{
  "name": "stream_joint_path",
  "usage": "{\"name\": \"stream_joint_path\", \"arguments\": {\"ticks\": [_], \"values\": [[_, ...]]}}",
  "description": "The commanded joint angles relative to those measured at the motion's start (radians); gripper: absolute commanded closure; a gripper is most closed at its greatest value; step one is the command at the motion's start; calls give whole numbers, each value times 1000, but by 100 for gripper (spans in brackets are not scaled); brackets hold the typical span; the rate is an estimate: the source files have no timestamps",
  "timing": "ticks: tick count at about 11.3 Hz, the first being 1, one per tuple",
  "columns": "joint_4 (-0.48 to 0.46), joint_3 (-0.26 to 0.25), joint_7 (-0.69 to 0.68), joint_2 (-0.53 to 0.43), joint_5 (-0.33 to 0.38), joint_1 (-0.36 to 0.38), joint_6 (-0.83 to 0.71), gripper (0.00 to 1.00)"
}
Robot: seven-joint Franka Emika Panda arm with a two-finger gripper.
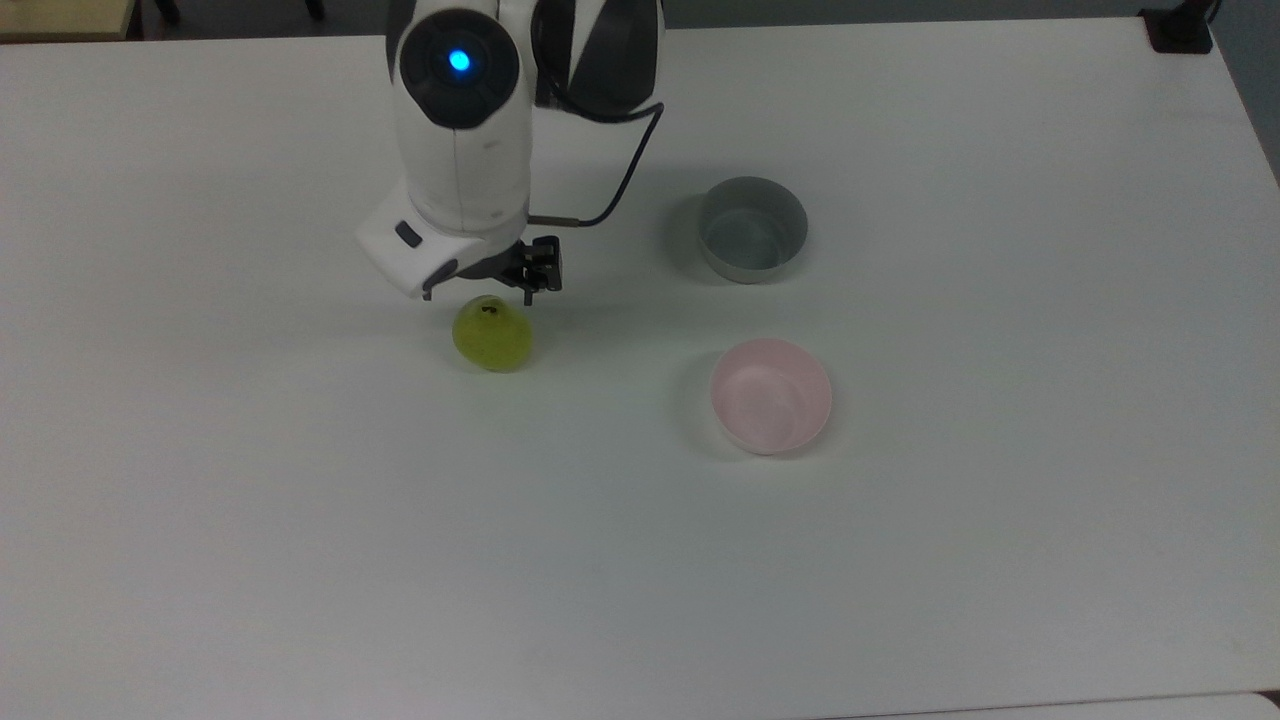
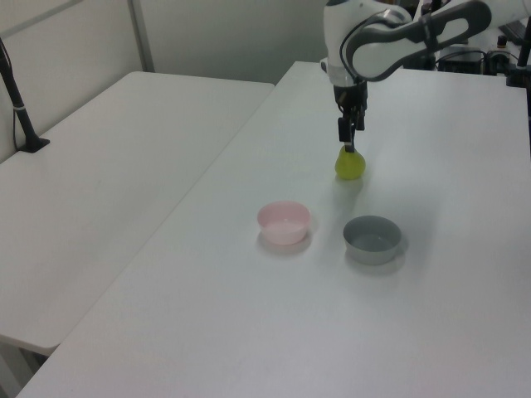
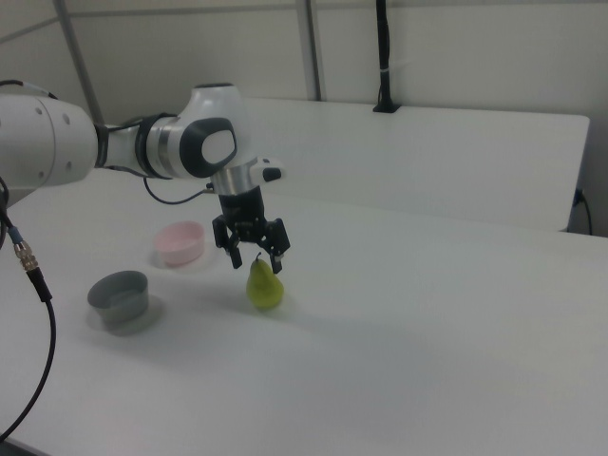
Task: Place the pear in the bowl
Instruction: 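Close the gripper around the pear, then lift the pear and carry it over the pink bowl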
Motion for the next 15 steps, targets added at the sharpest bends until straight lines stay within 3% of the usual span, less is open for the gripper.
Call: {"name": "stream_joint_path", "arguments": {"ticks": [1,5,6,7,8,10,12,15], "values": [[-11,-28,-24,47,-17,46,30,0],[-54,-28,-45,53,-54,46,106,3],[-52,-28,-45,53,-54,46,106,23],[-52,-28,-45,52,-53,46,105,63],[-52,-28,-45,49,-53,46,103,77],[-48,-31,-42,31,-48,45,94,87],[-38,-58,-38,-23,-39,51,90,87],[49,-74,-38,-72,4,54,-16,87]]}}
